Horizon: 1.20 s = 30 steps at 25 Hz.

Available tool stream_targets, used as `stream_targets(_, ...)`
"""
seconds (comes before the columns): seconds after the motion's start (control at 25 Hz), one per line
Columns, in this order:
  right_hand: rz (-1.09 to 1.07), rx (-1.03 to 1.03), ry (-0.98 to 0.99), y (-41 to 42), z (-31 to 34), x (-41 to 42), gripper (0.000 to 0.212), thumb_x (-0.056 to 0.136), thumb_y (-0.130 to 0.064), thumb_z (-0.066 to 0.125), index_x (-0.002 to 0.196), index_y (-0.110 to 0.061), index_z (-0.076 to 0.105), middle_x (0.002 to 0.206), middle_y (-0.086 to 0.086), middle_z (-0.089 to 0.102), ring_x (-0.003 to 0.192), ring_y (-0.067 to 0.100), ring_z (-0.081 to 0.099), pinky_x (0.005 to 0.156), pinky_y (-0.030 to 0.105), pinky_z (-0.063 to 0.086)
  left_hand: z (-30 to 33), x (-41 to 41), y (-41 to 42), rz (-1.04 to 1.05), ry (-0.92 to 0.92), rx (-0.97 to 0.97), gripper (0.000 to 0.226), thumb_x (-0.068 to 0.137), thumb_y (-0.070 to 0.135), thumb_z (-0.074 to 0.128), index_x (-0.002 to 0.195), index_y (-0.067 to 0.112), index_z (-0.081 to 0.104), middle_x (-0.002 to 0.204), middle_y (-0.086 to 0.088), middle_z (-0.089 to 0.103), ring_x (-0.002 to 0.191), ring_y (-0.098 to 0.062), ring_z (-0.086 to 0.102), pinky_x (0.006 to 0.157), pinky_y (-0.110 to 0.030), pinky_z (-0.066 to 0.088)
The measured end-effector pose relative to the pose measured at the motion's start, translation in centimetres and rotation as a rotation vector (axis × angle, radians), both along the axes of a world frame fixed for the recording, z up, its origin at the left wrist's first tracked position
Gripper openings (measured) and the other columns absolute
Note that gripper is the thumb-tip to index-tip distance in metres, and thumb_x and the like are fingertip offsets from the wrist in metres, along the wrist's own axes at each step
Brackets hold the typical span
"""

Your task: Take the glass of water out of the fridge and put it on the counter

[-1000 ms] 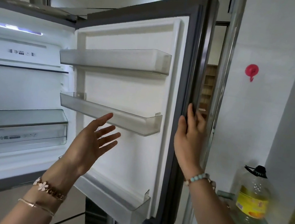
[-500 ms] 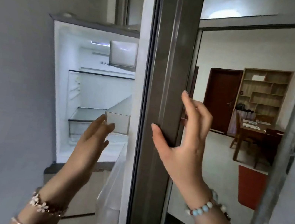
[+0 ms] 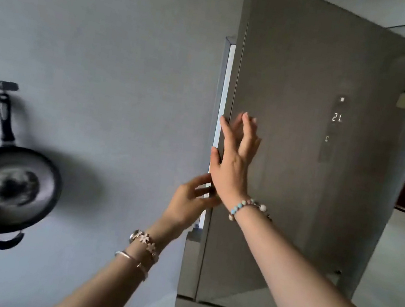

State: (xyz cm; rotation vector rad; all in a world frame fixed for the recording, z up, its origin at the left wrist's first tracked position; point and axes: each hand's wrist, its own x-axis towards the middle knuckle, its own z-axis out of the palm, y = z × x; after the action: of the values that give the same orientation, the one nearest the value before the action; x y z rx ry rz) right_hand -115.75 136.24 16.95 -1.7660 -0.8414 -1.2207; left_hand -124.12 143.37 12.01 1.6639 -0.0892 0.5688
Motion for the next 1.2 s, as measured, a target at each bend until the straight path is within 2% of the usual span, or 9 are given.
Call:
stream_targets(0.08,-0.029,-0.057,0.005,3.0,-0.3,2.9,0.068,0.082,0.002,0.061,0.145,-0.020,0.045,0.163,0.018,0.014,0.152,0.035,0.004,0.120,0.054,0.002,-0.1,3.1,2.5,0.037,0.012,-0.060,0.044,0.082,-0.007,0.066,0.120,0.016,0.063,0.116,-0.014,0.071,0.104,-0.024,0.069,0.084,-0.024,0.056)
stream_targets(0.2,-0.082,-0.108,-0.022,5.7,-0.3,6.8,0.064,0.078,0.005,0.062,0.138,-0.017,0.054,0.162,0.021,0.019,0.150,0.040,0.010,0.118,0.059,0.007,-0.2,7.5,4.4,0.127,-0.005,-0.159,0.039,0.084,-0.010,0.063,0.120,0.004,0.065,0.109,-0.015,0.072,0.094,-0.020,0.068,0.070,-0.015,0.054)
stream_targets(0.4,-0.155,-0.167,-0.034,8.6,-0.6,12.0,0.050,0.073,0.003,0.062,0.118,-0.019,0.066,0.161,0.019,0.023,0.149,0.041,0.016,0.118,0.059,0.011,-0.3,13.2,7.1,0.183,-0.011,-0.250,0.041,0.082,-0.014,0.061,0.120,0.001,0.067,0.111,-0.012,0.072,0.093,-0.017,0.068,0.069,-0.014,0.054)
stream_targets(0.52,-0.206,-0.195,-0.036,9.8,-0.7,14.4,0.040,0.072,-0.002,0.061,0.108,-0.021,0.067,0.162,0.017,0.024,0.150,0.038,0.017,0.118,0.055,0.011,-0.5,15.8,8.4,0.202,0.001,-0.222,0.042,0.082,-0.013,0.060,0.120,0.004,0.067,0.108,-0.009,0.072,0.095,-0.015,0.067,0.073,-0.014,0.054)
stream_targets(0.72,-0.248,-0.208,-0.017,11.4,-0.6,17.3,0.034,0.072,-0.005,0.062,0.101,-0.022,0.066,0.162,0.016,0.025,0.150,0.037,0.019,0.118,0.054,0.014,-0.5,19.5,9.8,0.238,0.028,-0.203,0.043,0.083,-0.016,0.053,0.119,0.003,0.068,0.102,-0.012,0.072,0.088,-0.019,0.064,0.077,-0.029,0.055)
stream_targets(0.88,-0.282,-0.211,-0.058,12.1,-0.9,18.9,0.035,0.071,-0.004,0.063,0.101,-0.022,0.066,0.162,0.015,0.026,0.150,0.036,0.020,0.117,0.054,0.017,-0.4,21.4,10.2,0.284,0.056,-0.221,0.042,0.083,-0.019,0.047,0.110,0.002,0.071,0.091,-0.010,0.071,0.086,-0.026,0.061,0.089,-0.048,0.053)
stream_targets(1.0,-0.292,-0.193,-0.068,12.6,-0.9,19.4,0.034,0.072,-0.003,0.064,0.100,-0.022,0.066,0.162,0.015,0.026,0.150,0.035,0.020,0.117,0.054,0.017,-0.3,21.7,10.0,0.270,0.054,-0.252,0.046,0.082,-0.020,0.045,0.093,0.014,0.073,0.075,0.000,0.072,0.083,-0.025,0.059,0.084,-0.044,0.052)
stream_targets(1.08,-0.254,-0.161,-0.063,12.1,-0.6,19.8,0.039,0.072,-0.003,0.063,0.106,-0.022,0.066,0.162,0.014,0.025,0.150,0.035,0.018,0.118,0.053,0.014,0.0,21.1,9.6,0.248,0.070,-0.257,0.042,0.085,-0.015,0.049,0.089,0.020,0.072,0.073,0.007,0.074,0.083,-0.021,0.062,0.084,-0.037,0.053)
stream_targets(1.2,0.103,-0.003,-0.094,12.0,-1.0,18.2,0.041,0.077,-0.006,0.062,0.117,-0.015,0.066,0.154,0.018,0.038,0.147,0.034,0.026,0.121,0.042,0.012,0.0,18.7,11.7,0.245,0.110,-0.232,0.018,0.093,0.014,0.060,0.105,0.020,0.071,0.101,0.003,0.075,0.102,-0.016,0.068,0.093,-0.038,0.053)
